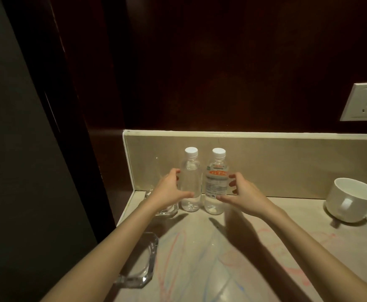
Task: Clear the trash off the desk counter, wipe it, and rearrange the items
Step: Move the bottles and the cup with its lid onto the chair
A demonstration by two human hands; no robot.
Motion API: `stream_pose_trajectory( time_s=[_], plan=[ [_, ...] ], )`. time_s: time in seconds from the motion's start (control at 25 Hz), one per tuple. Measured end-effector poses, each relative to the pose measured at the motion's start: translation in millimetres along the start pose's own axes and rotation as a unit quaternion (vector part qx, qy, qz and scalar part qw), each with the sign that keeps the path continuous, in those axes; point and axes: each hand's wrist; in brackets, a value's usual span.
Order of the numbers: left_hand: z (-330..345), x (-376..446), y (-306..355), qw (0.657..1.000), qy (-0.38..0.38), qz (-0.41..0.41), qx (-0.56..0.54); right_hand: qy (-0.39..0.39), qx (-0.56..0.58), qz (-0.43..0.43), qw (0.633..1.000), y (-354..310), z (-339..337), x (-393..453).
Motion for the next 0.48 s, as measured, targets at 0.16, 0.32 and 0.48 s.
stream_pose_trajectory(
  time_s=[0.16,0.32,0.48],
  plan=[
    [11.5,12.7,-0.5,0.998,0.004,0.025,-0.061,0.031,0.046,-0.017,0.998,-0.3,11.7,12.1],
    [16.0,18.5,-5.5,0.994,0.013,0.034,-0.108,0.061,0.051,-0.023,0.997,4.2,22.2,17.1],
    [16.0,13.8,-5.9,0.991,0.016,0.045,-0.128,0.080,0.042,-0.033,0.995,3.7,24.9,13.1]
  ],
)
Point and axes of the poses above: each hand's wrist, its own x-axis towards the middle knuckle, its own z-axis out of the palm, y = z × x, and after that the axes turned 13 degrees about -z, right-handed
